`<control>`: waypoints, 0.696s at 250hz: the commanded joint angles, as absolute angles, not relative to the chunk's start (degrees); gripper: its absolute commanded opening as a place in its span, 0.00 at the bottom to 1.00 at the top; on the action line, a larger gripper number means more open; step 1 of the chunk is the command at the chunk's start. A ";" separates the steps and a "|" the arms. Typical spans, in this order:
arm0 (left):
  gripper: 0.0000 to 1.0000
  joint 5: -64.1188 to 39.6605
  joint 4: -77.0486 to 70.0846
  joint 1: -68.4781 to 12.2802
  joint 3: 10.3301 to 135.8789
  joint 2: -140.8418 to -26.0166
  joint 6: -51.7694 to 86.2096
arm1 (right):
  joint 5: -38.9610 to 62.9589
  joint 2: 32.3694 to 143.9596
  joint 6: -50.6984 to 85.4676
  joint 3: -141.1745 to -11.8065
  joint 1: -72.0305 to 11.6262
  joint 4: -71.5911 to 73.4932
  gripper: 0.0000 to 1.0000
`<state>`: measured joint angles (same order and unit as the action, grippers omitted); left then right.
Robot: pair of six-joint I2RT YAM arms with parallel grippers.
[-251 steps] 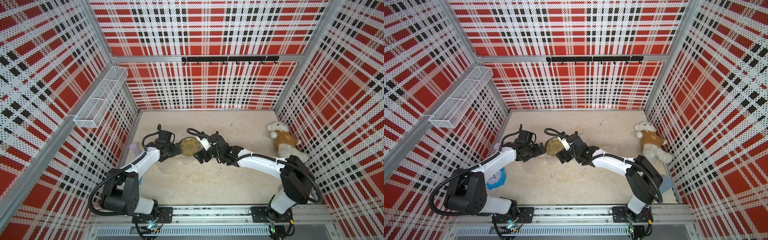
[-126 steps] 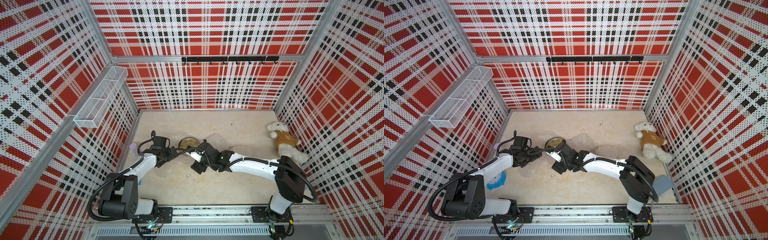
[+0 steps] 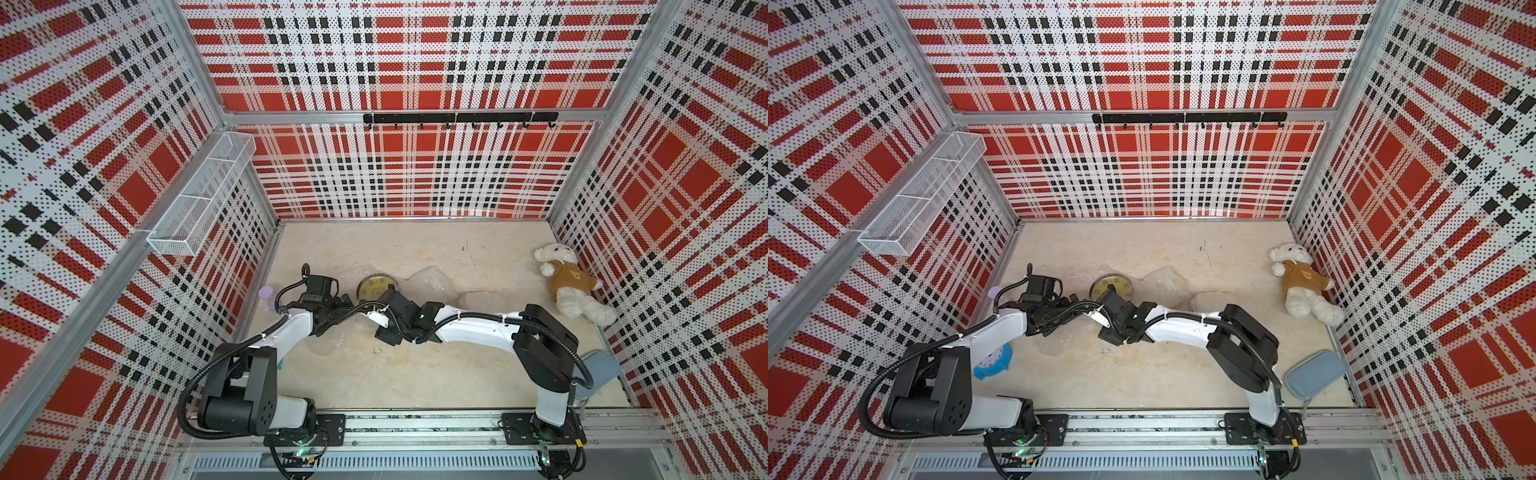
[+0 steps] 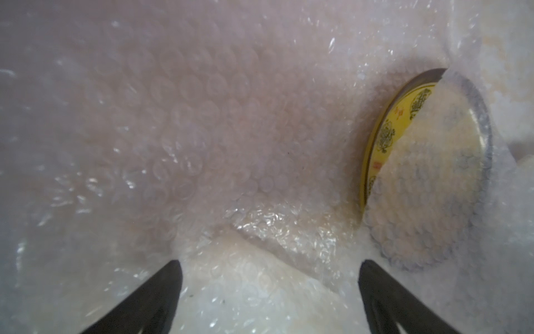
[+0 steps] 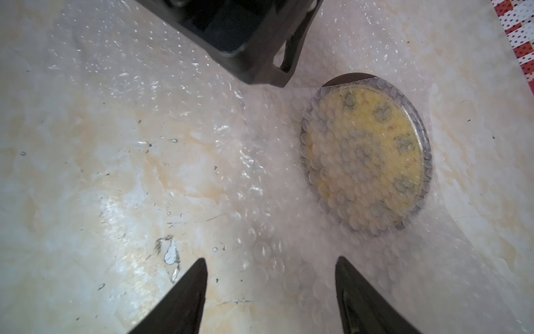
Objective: Unpack dinner plates from bubble wrap
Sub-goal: Unwrap the bubble wrap at the center of the board.
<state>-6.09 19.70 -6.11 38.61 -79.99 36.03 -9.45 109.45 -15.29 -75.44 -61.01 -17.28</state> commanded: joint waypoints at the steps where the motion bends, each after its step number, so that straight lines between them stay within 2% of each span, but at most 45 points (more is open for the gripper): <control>1: 0.97 -6.75 18.41 -5.23 37.89 -80.76 36.60 | -10.11 110.35 -17.72 -76.21 -61.17 -14.98 0.74; 22: 0.97 -6.94 18.38 -5.05 37.88 -80.92 36.39 | -10.26 110.58 -18.15 -75.37 -61.35 -13.82 0.74; 37: 0.97 -6.90 18.34 -5.01 37.88 -80.83 36.41 | -11.96 110.86 -18.19 -75.04 -61.35 -13.55 0.70; 65: 0.97 -6.98 18.34 -4.91 37.97 -80.88 36.36 | -13.43 110.13 -18.11 -73.46 -61.35 -10.82 0.44; 106: 0.97 -6.77 18.28 -4.87 37.81 -81.22 36.04 | -15.00 108.65 -18.09 -72.60 -61.35 -8.43 0.20; 120: 0.97 -6.68 18.16 -4.91 37.72 -81.52 35.97 | -15.18 108.34 -18.02 -72.81 -61.35 -8.20 0.00; 174: 0.97 -6.26 17.23 -4.92 36.68 -83.15 35.71 | -14.18 106.74 -16.71 -73.38 -61.27 -7.29 0.00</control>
